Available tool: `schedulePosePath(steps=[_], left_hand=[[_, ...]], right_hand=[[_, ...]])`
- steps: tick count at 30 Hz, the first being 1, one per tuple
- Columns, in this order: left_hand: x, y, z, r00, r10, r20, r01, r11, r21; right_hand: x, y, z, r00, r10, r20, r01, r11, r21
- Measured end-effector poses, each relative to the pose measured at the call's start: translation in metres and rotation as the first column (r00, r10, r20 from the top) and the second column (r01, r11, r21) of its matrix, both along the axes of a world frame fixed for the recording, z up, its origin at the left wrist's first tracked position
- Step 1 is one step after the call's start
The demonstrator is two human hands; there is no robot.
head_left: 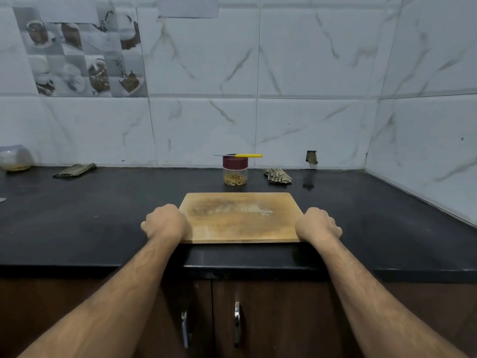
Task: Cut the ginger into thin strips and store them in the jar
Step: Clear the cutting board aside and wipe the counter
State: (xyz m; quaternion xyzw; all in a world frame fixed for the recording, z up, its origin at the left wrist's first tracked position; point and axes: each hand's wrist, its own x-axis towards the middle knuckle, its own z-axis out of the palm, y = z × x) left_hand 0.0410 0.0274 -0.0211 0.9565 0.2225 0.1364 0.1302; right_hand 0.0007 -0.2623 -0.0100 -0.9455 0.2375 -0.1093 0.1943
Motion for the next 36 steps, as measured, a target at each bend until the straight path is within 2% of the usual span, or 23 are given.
schedulePosePath(steps=[3, 4, 6, 9, 11, 14, 16, 20, 22, 24, 29, 36], left_hand=[[0.013, 0.001, 0.012, 0.984, -0.125, 0.129, 0.122, 0.992, 0.03], [0.021, -0.002, 0.016, 0.964, -0.191, 0.187, 0.198, 0.98, -0.019], [0.036, -0.012, 0.025, 0.922, -0.273, 0.275, 0.334, 0.92, -0.206], [0.075, -0.029, 0.034, 0.883, -0.329, 0.334, 0.456, 0.768, -0.451], [0.102, -0.039, 0.036, 0.865, -0.359, 0.351, 0.499, 0.698, -0.514], [0.152, -0.047, 0.039, 0.867, -0.363, 0.34, 0.498, 0.652, -0.572], [0.181, -0.052, 0.039, 0.87, -0.404, 0.284, 0.491, 0.639, -0.592], [0.222, -0.058, 0.041, 0.867, -0.465, 0.179, 0.481, 0.69, -0.541], [0.234, -0.061, 0.046, 0.862, -0.471, 0.188, 0.493, 0.693, -0.526], [0.239, -0.066, 0.044, 0.84, -0.498, 0.214, 0.526, 0.654, -0.543], [0.226, -0.069, 0.04, 0.818, -0.493, 0.297, 0.564, 0.585, -0.583], [0.164, -0.063, 0.049, 0.773, -0.534, 0.343, 0.628, 0.561, -0.539]], right_hand=[[0.013, 0.004, 0.012, 0.993, 0.057, 0.1, -0.048, 0.995, -0.082], [0.021, 0.007, 0.016, 0.983, 0.101, 0.151, -0.096, 0.995, -0.034], [0.036, 0.018, 0.025, 0.95, 0.193, 0.244, -0.237, 0.957, 0.165], [0.072, 0.033, 0.041, 0.906, 0.269, 0.328, -0.377, 0.865, 0.332], [0.103, 0.04, 0.044, 0.9, 0.302, 0.313, -0.409, 0.832, 0.374], [0.164, 0.049, 0.044, 0.908, 0.323, 0.267, -0.412, 0.806, 0.425], [0.2, 0.056, 0.041, 0.909, 0.335, 0.248, -0.416, 0.767, 0.488], [0.253, 0.066, 0.033, 0.903, 0.365, 0.227, -0.43, 0.746, 0.509], [0.269, 0.069, 0.031, 0.879, 0.394, 0.268, -0.476, 0.695, 0.538], [0.283, 0.073, 0.025, 0.857, 0.402, 0.324, -0.515, 0.643, 0.566], [0.272, 0.077, 0.016, 0.821, 0.384, 0.423, -0.571, 0.539, 0.619], [0.208, 0.061, 0.041, 0.784, 0.491, 0.38, -0.607, 0.481, 0.632]])
